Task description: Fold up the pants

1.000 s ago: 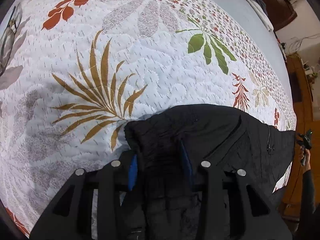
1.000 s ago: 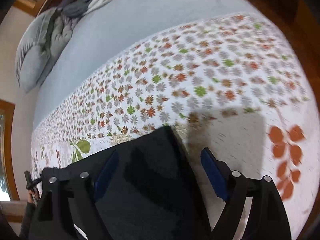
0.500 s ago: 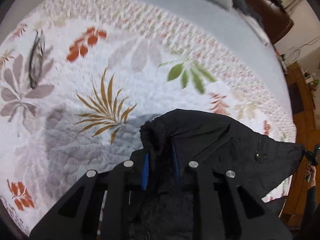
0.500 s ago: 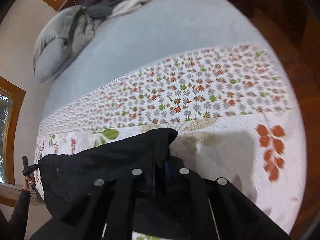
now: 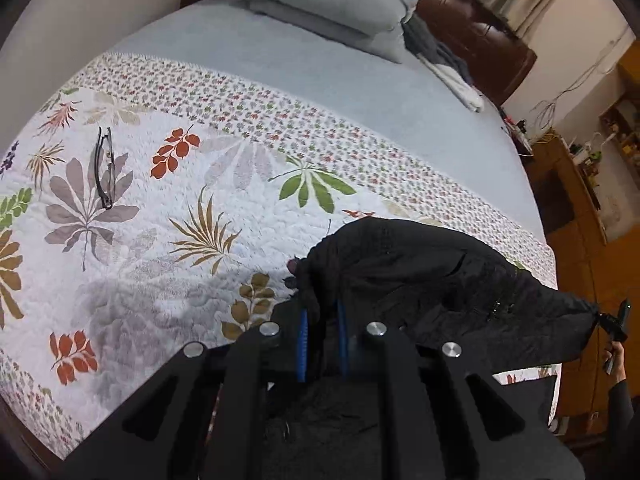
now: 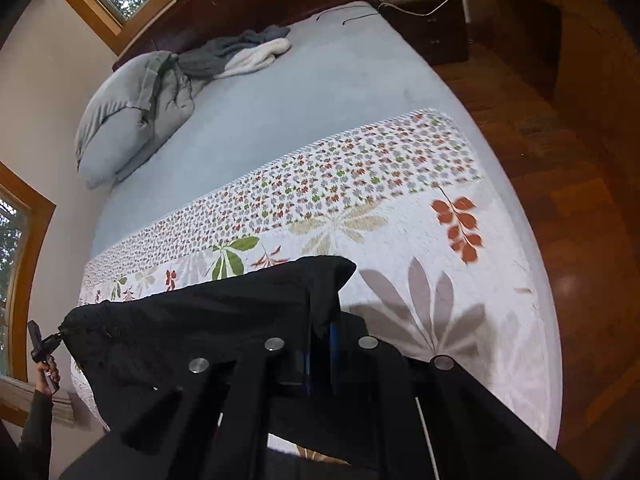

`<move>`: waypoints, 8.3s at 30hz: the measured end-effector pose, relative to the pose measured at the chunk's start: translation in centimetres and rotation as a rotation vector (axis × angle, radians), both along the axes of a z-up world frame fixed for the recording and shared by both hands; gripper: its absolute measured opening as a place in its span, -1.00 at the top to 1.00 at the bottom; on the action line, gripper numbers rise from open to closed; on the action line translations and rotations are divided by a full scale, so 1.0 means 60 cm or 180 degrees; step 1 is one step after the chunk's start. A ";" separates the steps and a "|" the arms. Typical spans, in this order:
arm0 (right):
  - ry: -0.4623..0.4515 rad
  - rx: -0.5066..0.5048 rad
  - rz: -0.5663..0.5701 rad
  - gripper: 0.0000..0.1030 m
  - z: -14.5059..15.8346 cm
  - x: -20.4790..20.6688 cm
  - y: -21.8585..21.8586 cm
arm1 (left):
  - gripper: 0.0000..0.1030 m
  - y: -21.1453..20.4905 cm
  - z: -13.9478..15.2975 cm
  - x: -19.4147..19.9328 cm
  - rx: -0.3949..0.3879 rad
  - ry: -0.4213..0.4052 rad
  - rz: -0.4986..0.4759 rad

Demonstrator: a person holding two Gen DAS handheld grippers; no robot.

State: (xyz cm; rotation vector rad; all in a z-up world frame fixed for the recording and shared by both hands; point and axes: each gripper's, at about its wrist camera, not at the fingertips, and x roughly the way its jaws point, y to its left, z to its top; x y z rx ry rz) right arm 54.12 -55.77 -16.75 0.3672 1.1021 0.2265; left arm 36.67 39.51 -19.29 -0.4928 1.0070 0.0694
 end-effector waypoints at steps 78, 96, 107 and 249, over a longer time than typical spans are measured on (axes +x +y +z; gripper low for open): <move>0.0021 0.1867 -0.1808 -0.17 -0.249 -0.674 -0.048 | -0.04 -0.037 -0.094 -0.463 0.0285 0.0312 0.0482; -0.0023 0.1521 -0.1861 0.82 -0.231 -0.580 -0.031 | 0.58 -0.045 -0.213 -0.369 0.0450 0.1094 0.0804; 0.0171 0.1415 -0.1946 0.85 -0.305 -0.619 -0.037 | 0.58 -0.034 -0.223 -0.357 0.0558 0.1145 0.0837; -0.0790 0.1239 -0.1471 0.63 -0.068 -0.591 0.092 | -0.78 -0.099 -0.218 -0.428 0.0110 0.0384 0.1219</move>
